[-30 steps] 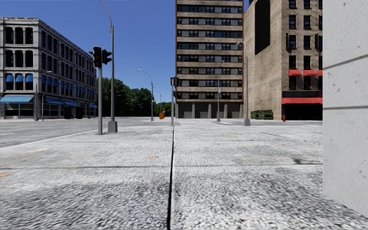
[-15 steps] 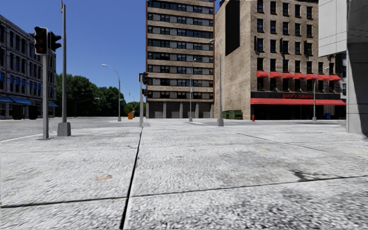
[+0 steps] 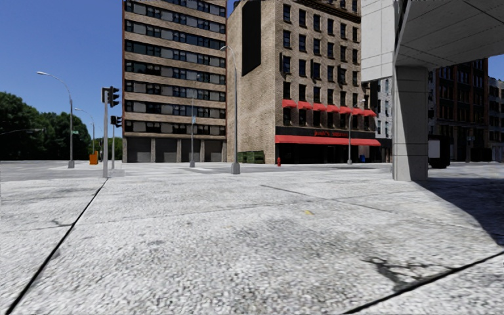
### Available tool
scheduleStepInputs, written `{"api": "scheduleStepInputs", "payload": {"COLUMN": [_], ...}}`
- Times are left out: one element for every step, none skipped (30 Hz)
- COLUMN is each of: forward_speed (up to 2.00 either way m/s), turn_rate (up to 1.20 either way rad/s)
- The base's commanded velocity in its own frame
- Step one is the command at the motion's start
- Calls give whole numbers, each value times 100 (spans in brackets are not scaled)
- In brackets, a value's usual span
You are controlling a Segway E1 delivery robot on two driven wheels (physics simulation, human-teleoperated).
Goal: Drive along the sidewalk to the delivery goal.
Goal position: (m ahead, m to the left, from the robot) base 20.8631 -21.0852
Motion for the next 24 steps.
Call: {"api": "scheduleStepInputs", "payload": {"forward_speed": [200,200,200,200,200,200,200,200,200,200,200,200,200,200,200,200,200,200,200,200,200,200,200,200], "turn_rate": [-62,-62,-62,-62,-62,-62,-62,-62,-62,-62,-62,-62,-62,-62,-62,-62,-62,-62,-62,-62,-62,-62,-62,-62]}}
